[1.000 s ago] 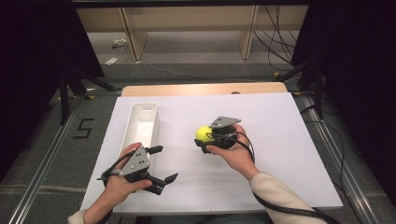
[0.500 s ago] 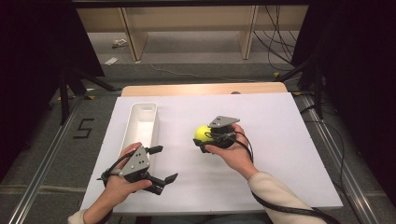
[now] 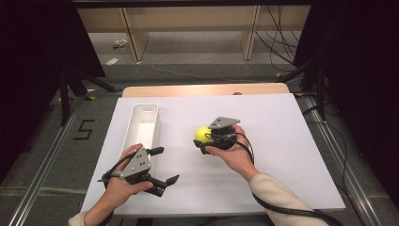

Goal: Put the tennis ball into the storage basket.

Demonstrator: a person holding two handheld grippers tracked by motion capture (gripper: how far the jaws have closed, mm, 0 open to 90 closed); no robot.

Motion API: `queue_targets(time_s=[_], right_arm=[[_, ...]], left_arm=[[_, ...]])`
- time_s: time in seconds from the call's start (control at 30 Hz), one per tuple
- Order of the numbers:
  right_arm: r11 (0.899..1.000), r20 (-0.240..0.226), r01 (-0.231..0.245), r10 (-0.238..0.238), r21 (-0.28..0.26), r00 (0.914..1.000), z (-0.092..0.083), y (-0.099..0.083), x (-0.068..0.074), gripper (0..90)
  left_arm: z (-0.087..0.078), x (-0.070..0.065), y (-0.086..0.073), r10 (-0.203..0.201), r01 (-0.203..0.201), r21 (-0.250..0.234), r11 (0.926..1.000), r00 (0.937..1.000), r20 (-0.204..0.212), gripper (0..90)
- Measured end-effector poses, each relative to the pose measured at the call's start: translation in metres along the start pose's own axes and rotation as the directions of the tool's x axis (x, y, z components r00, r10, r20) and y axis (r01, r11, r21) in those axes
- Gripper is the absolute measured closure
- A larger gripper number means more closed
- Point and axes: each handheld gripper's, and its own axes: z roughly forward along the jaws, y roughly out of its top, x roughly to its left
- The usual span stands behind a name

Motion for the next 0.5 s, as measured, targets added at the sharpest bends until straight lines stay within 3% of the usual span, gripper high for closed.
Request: queue_targets(time_s=[0.5], right_arm=[[1.000,-0.004,0.002,-0.002,-0.002,1.0000,0.0022,0.0015,0.0021,26.7]], left_arm=[[0.0000,0.0001,-0.0001,0.000,0.000,0.000,1.0000,1.0000,0.000,0.0]])
